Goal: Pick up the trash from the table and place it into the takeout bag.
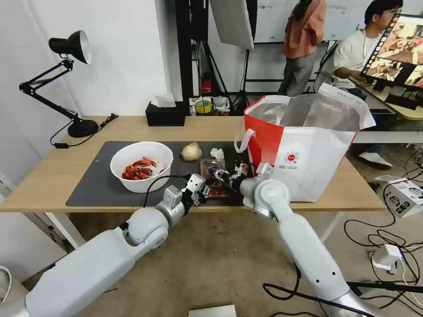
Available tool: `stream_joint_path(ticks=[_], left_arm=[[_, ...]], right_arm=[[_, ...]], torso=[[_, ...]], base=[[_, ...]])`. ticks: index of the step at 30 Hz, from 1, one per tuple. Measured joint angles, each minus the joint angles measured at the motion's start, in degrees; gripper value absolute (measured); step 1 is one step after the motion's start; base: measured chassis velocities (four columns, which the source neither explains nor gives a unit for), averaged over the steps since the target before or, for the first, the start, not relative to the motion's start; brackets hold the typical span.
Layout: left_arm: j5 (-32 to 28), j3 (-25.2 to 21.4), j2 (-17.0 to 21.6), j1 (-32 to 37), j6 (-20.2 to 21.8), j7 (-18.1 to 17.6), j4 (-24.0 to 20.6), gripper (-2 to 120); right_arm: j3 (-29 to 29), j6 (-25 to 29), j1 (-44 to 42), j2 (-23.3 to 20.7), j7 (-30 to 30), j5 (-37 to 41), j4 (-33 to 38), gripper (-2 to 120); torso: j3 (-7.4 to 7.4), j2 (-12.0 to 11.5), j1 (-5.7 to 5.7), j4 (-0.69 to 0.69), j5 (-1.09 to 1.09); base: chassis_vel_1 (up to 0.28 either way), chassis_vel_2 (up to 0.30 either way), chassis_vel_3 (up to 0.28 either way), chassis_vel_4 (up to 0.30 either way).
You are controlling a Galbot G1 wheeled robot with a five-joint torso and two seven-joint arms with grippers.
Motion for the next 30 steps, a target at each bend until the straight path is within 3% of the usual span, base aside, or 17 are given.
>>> stream_joint_path(ticks=[8,19,23,30], left_arm=[[0.1,-0.8,0.6,0.9,-0.1,0.1,-0.5,0],[0.1,-3.6,2.0,4.0,-0.3,0.5,-2.6,0],[0.2,-6.7,3.4,7.3,-1.1,0.5,-4.4,0],[0.4,-18.9,5.0,18.1,-2.2,1.3,-8.9,0]], right_arm=[[0.2,0.4,0.4,0.0,-0.3,0.0,-0.4,0],[0.3,1.3,0.3,0.4,-1.5,-0.1,0.0,0],[0.4,1.4,-0.5,0.1,-2.3,-0.1,1.6,0],[0.8,1.6,-2.8,-1.4,-4.0,-0.2,6.3,0]], torso=[[0.00,0.0,0.00,0.01,0.00],[0.01,0.0,0.01,0.01,0.00],[0.01,0.0,0.01,0.01,-0.01],[0.01,0.0,0.01,0.01,-0.01]], base=[[0.000,0.000,0.000,0.000],[0.000,0.000,0.000,0.000],[0.000,0.000,0.000,0.000],[0.000,0.000,0.000,0.000]])
